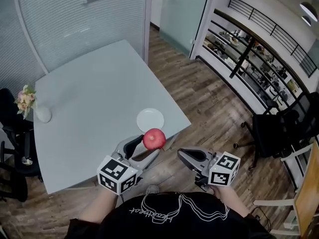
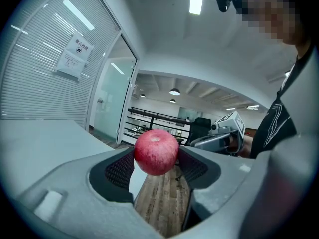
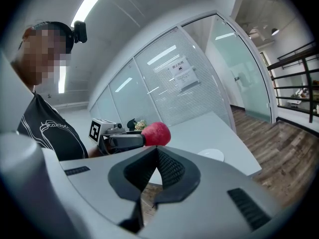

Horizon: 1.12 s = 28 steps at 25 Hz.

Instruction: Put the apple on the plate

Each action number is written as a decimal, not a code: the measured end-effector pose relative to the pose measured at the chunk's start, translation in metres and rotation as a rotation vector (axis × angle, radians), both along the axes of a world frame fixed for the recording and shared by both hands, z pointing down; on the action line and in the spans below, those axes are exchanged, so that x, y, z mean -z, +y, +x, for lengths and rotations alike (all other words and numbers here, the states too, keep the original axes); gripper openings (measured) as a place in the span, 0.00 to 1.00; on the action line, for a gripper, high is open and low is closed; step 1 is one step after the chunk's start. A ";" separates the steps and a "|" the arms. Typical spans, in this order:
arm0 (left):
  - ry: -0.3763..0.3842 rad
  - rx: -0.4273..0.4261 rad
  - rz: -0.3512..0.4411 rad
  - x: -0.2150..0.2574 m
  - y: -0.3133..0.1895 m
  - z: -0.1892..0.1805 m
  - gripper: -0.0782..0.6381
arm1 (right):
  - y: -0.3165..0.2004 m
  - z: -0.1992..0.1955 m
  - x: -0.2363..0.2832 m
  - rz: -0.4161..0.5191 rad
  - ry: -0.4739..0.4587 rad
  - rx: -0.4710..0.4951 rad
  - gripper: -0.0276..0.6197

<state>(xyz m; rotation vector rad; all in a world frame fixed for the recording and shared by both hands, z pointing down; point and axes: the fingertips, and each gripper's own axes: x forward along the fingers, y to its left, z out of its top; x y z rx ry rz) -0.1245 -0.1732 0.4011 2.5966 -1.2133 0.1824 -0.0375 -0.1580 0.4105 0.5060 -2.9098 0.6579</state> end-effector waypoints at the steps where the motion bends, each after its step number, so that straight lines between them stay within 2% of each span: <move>1: 0.001 0.002 0.001 -0.001 -0.007 -0.001 0.51 | -0.004 -0.001 -0.002 -0.004 -0.004 0.000 0.06; 11: -0.057 0.016 -0.002 -0.025 -0.064 -0.018 0.51 | -0.034 -0.011 -0.013 -0.014 0.000 -0.061 0.06; 16: -0.112 0.027 -0.006 -0.046 -0.098 -0.020 0.51 | -0.050 -0.002 -0.022 -0.035 0.004 -0.100 0.06; 20: -0.186 0.042 -0.002 -0.067 -0.119 -0.019 0.51 | -0.062 0.005 -0.029 -0.052 0.003 -0.129 0.06; 28: -0.270 0.041 -0.048 -0.117 -0.155 -0.018 0.51 | -0.078 0.018 -0.040 -0.076 0.019 -0.167 0.06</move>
